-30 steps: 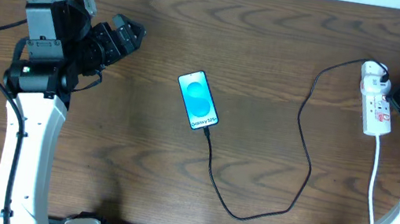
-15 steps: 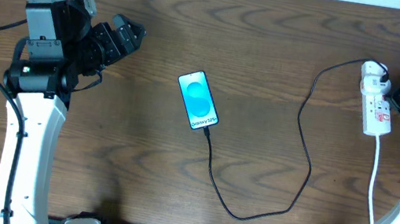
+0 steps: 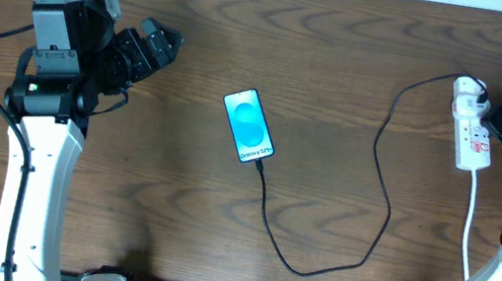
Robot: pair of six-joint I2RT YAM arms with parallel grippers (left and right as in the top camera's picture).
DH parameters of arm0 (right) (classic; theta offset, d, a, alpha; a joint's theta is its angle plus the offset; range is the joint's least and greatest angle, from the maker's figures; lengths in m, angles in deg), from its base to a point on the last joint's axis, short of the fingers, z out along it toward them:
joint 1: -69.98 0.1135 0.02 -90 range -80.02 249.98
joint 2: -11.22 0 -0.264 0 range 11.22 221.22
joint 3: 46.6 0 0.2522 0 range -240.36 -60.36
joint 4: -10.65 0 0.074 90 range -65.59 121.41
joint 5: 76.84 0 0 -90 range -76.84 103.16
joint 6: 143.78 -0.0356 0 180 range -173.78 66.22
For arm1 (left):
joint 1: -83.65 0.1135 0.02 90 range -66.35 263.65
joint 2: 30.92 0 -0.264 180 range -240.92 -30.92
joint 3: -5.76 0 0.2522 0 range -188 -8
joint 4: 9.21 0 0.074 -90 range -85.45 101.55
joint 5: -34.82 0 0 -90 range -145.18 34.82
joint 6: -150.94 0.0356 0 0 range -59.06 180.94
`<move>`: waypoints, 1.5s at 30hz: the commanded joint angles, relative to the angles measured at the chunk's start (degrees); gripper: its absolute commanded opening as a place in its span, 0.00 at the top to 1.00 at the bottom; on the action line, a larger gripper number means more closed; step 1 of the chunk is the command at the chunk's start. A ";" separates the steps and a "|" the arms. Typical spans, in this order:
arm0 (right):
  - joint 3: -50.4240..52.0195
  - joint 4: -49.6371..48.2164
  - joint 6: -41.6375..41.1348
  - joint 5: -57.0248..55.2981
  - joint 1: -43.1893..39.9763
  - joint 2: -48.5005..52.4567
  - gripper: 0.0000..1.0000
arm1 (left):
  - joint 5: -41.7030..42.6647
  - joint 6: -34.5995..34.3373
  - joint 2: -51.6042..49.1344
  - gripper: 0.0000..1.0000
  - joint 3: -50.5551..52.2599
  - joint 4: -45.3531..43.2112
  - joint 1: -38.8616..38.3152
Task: Plug charger to phone and switch on socket
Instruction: 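Position the right gripper tip over the orange switch beside the plug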
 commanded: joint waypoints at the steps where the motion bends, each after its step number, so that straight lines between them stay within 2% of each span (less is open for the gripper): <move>1: 0.85 1.68 1.07 4.83 4.39 1.44 0.99 | -0.55 0.13 0.09 0.02 -0.11 -0.02 0.13; 14: 0.87 3.67 -2.71 6.08 6.14 1.44 0.99 | -0.55 0.15 0.09 0.02 -0.11 -0.02 0.13; 21: 0.85 0.63 -8.74 6.21 5.55 1.42 0.99 | -0.55 0.13 0.09 0.02 -0.11 -0.02 0.13; 30: 0.81 -1.68 -18.12 13.70 1.57 1.42 0.99 | -0.57 0.13 0.09 0.02 -0.11 -0.04 0.13; 38: 0.81 -1.73 -18.18 14.91 -1.92 0.22 0.99 | -0.55 0.13 0.09 0.02 -0.11 -0.02 0.13; 45: 0.81 -2.10 -18.16 15.54 -6.36 -6.29 0.99 | -0.57 0.13 0.09 0.02 -0.11 -0.02 0.13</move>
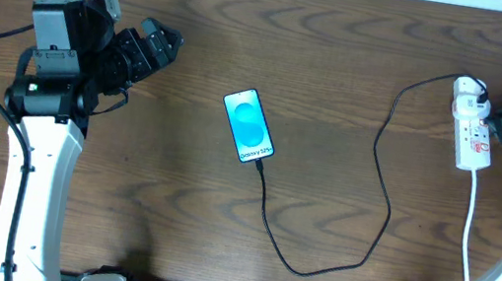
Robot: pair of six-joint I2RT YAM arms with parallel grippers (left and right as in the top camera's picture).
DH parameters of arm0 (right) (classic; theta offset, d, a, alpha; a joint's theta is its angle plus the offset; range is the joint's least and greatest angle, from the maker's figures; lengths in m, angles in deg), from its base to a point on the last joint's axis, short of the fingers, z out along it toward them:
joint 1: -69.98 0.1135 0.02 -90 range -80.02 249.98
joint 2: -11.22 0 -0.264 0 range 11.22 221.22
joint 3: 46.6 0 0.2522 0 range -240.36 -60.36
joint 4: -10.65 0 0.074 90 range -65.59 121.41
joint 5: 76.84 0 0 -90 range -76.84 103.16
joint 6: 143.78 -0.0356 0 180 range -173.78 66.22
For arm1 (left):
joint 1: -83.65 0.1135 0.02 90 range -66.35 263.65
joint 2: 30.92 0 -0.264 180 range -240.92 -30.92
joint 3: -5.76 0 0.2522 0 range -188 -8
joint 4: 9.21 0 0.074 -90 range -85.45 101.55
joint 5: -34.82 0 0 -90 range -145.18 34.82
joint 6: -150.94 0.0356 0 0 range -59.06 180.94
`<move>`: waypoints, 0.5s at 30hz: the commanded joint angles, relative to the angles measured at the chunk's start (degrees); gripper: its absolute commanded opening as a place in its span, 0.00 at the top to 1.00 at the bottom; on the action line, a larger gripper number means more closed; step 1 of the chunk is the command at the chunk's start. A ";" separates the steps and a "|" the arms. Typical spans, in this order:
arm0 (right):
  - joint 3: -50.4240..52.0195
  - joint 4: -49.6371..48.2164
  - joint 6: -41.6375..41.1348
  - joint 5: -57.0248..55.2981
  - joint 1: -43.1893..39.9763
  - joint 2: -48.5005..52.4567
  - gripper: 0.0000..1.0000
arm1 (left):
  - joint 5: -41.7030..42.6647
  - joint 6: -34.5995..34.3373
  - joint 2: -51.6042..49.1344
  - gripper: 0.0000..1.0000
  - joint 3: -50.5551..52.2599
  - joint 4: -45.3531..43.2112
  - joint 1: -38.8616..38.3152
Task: Plug charger to phone and switch on socket
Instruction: 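Position the right gripper tip over the orange switch beside the plug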
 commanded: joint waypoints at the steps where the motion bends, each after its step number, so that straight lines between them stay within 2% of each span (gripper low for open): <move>1: -0.07 -0.35 -0.66 4.07 -1.92 -6.38 0.99 | -0.57 0.13 0.09 0.02 -0.09 -0.04 0.13; 8: -0.04 0.26 -0.68 1.36 -3.10 -9.07 0.99 | -0.55 0.13 0.09 0.02 -0.09 -0.02 0.13; 15: -0.02 0.72 -0.61 -1.18 -1.42 -5.62 0.99 | -0.55 0.13 0.09 0.02 -0.09 -0.02 0.13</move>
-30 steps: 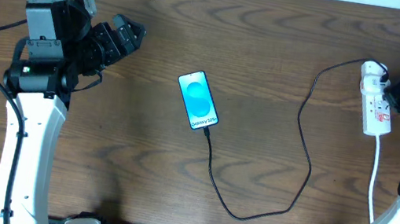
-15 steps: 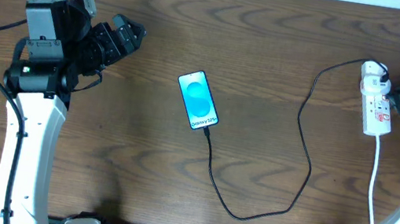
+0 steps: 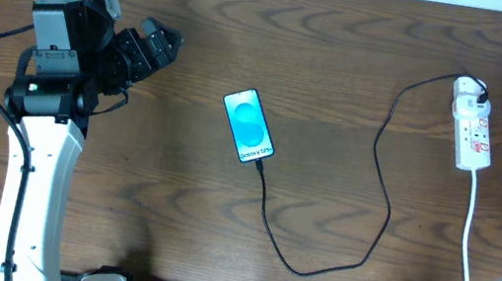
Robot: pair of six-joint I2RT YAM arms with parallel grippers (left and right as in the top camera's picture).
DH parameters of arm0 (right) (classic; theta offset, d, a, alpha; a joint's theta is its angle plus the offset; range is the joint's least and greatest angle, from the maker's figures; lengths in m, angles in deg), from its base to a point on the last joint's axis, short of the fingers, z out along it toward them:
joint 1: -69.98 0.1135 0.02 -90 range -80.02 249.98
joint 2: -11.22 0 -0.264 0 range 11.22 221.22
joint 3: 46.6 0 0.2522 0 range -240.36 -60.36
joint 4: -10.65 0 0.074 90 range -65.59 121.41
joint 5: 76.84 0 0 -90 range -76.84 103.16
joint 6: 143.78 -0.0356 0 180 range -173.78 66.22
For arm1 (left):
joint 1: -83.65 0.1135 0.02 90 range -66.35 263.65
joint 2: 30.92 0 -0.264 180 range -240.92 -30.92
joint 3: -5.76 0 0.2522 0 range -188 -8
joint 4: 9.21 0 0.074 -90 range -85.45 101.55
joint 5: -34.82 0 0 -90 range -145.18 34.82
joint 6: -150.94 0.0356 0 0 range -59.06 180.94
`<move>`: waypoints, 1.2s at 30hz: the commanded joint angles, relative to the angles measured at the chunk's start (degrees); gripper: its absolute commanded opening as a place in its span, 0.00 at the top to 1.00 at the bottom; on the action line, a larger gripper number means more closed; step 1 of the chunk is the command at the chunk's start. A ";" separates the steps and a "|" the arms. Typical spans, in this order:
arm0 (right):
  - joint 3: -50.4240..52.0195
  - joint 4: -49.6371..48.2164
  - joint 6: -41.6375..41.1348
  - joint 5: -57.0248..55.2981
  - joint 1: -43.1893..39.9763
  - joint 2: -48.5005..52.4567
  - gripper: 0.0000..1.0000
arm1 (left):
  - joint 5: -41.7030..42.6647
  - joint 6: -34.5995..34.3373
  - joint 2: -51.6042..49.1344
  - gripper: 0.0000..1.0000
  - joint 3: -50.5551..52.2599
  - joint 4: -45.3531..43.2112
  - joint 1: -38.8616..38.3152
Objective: Plug charger to phone and switch on socket
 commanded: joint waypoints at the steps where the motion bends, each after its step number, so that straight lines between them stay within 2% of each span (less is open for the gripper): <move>1: -0.02 -0.35 0.00 -0.66 1.09 3.19 0.99 | -0.55 0.13 0.09 0.02 -0.09 -0.02 0.13; 23: -0.02 -5.49 1.01 4.81 3.85 13.60 0.99 | -0.57 0.13 0.09 0.02 -0.09 -0.02 0.13; 36: 0.00 -3.10 -0.13 5.77 5.75 13.92 0.99 | -0.57 0.13 0.09 0.02 -0.09 -0.02 0.13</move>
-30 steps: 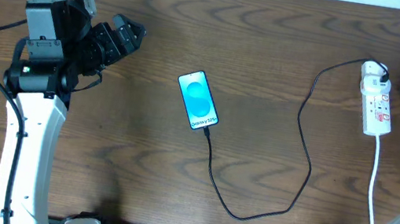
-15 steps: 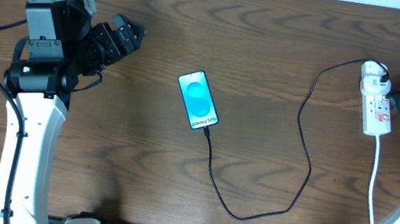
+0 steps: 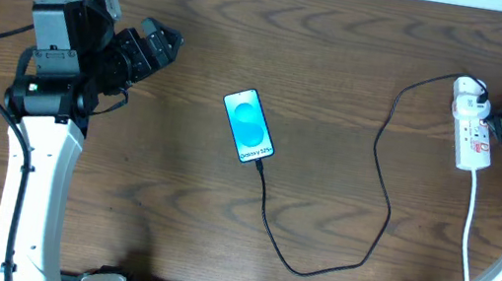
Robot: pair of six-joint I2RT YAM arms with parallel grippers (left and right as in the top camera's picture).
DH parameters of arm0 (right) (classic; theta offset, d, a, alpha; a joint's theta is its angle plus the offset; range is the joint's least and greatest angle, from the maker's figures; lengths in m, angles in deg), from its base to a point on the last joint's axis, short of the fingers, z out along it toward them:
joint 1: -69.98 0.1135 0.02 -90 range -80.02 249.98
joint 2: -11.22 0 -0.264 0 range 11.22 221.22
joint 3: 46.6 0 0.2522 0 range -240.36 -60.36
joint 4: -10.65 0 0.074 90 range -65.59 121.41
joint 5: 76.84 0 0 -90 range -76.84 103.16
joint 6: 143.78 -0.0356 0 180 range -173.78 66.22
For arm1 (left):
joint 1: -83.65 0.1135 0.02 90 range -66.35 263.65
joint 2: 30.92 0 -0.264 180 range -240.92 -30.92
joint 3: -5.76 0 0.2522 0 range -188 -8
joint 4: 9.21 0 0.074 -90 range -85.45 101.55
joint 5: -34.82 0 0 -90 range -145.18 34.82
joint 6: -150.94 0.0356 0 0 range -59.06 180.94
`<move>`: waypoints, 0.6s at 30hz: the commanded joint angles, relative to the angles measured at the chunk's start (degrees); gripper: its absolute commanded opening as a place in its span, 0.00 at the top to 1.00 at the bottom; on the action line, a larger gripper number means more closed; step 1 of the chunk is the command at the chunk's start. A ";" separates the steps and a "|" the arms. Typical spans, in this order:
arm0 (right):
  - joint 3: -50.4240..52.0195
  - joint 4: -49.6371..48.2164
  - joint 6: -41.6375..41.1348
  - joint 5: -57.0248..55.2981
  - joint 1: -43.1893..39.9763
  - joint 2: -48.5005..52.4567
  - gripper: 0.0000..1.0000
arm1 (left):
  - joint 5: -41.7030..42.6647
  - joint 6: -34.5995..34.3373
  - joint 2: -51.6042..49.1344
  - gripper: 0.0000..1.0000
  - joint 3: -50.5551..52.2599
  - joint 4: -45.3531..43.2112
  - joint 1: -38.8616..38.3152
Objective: Plug charger to phone and switch on socket
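The phone (image 3: 248, 126) lies face up at mid-table with its screen lit blue. A black charger cable (image 3: 304, 267) is plugged into its near end. The cable loops toward the front and then runs up to a plug on the far end of the white power strip (image 3: 471, 134) at the right. My right gripper sits close against the strip's right side, fingers drawn to a narrow tip. My left gripper (image 3: 168, 40) hovers at the far left, well away from the phone, and its jaw gap is unclear.
The strip's white lead (image 3: 469, 233) runs toward the table's front edge at the right. A black rail lies along the front edge. The left arm's white link (image 3: 34, 188) stands over the left side of the table.
My right gripper was out near the right edge, apart from the power strip. It is now back beside the strip's right side. Phone, cable and left arm are unchanged.
With the cable in the phone throughout, my right gripper first sat against the strip's right side. It was still close beside it at the second moment, then off toward the right edge. Now it is by the strip again. The left arm stayed put.
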 commanded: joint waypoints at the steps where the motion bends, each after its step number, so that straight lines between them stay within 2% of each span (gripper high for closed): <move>1: 0.13 1.97 -0.31 3.93 3.37 2.10 0.99 | -0.55 0.13 0.09 0.02 -0.11 -0.02 0.13; 18: 0.13 4.13 -1.40 3.87 6.47 2.10 0.99 | -0.57 0.13 0.09 0.02 -0.11 -0.04 0.13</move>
